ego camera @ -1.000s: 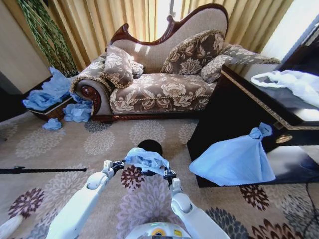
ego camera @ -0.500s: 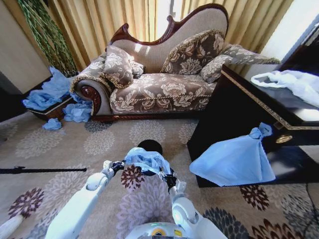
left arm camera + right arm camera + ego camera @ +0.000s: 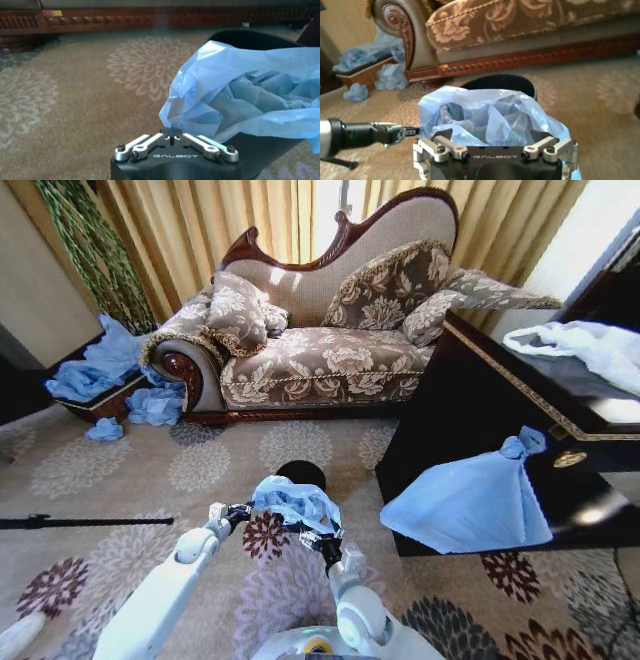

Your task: Place a garbage bag over the trash bin.

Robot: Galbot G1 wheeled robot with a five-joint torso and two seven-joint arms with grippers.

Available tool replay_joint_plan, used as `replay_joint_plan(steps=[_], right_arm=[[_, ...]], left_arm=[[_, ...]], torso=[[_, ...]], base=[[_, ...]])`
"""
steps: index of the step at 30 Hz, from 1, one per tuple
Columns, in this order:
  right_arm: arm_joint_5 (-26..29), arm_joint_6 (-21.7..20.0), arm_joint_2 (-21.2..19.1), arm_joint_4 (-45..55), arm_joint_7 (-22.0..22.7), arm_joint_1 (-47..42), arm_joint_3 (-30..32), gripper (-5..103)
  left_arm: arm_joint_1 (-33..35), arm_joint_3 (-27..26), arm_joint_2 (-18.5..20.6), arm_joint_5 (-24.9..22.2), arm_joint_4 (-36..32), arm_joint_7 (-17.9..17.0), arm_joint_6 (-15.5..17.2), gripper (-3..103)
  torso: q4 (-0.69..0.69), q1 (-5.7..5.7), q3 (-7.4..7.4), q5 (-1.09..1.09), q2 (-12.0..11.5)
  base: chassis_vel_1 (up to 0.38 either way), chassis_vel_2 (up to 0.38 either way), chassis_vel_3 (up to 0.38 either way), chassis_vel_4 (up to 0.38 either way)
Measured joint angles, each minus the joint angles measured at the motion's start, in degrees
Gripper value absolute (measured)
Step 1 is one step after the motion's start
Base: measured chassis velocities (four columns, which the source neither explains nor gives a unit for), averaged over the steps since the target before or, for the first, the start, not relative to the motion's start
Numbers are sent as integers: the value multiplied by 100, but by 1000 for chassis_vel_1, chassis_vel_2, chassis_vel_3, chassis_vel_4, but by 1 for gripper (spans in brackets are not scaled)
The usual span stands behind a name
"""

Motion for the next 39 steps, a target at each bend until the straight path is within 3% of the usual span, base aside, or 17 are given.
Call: replay_joint_plan(steps=[12, 14, 15, 18, 21, 27, 28, 29, 30, 32, 33, 36, 37, 39], right_arm=[[108, 42, 35, -400, -47, 314, -241, 100], [107, 40, 84, -508, -66, 321, -282, 97], [99, 43, 111, -584, -82, 340, -280, 89], [91, 51, 147, -690, -104, 375, -264, 89], [76, 72, 161, -903, -165, 431, -183, 79], [50, 108, 136, -979, -204, 421, -145, 77], [48, 108, 137, -979, -204, 412, -146, 67], [39, 110, 141, -980, -204, 406, -148, 67], [19, 116, 158, -996, -204, 402, -152, 56], [7, 117, 172, -1010, -204, 399, -156, 56], [-5, 119, 191, -1030, -204, 398, -159, 45], [-27, 130, 201, -1061, -203, 398, -163, 45], [-31, 132, 201, -1066, -203, 398, -164, 35], [-36, 137, 197, -1073, -203, 399, -172, 35]], left_arm=[[-67, -7, 21, -21, 6, -9, 12, 0], [-69, -8, 13, -23, 16, -10, 13, 0], [-67, -9, 12, -24, 16, -9, 14, 0], [-63, -9, 10, -26, 16, -10, 14, 0], [-67, -9, 10, -36, 16, -10, 16, 0], [-90, -8, 13, -55, 29, -9, 16, 0], [-94, -7, 14, -58, 34, -9, 17, 0], [-96, -5, 14, -62, 37, -9, 17, 0], [-98, -4, 16, -68, 41, -8, 17, 0], [-100, -4, 16, -70, 46, -8, 16, 0], [-102, -3, 16, -75, 51, -8, 16, 0], [-107, -3, 20, -90, 53, -8, 17, 0], [-109, -3, 20, -93, 54, -7, 17, 0], [-122, -3, 20, -105, 64, -7, 17, 0]], torso=[[0, 0, 0, 0, 0], [0, 0, 0, 0, 0], [0, 0, 0, 0, 0], [0, 0, 0, 0, 0], [0, 0, 0, 0, 0], [0, 0, 0, 0, 0], [0, 0, 0, 0, 0], [0, 0, 0, 0, 0], [0, 0, 0, 0, 0], [0, 0, 0, 0, 0], [0, 0, 0, 0, 0], [0, 0, 0, 0, 0], [0, 0, 0, 0, 0], [0, 0, 0, 0, 0]], base=[[0, 0, 0, 0], [0, 0, 0, 0], [0, 0, 0, 0], [0, 0, 0, 0], [0, 0, 0, 0], [0, 0, 0, 0], [0, 0, 0, 0], [0, 0, 0, 0], [0, 0, 0, 0], [0, 0, 0, 0], [0, 0, 0, 0], [0, 0, 0, 0], [0, 0, 0, 0], [0, 0, 0, 0]])
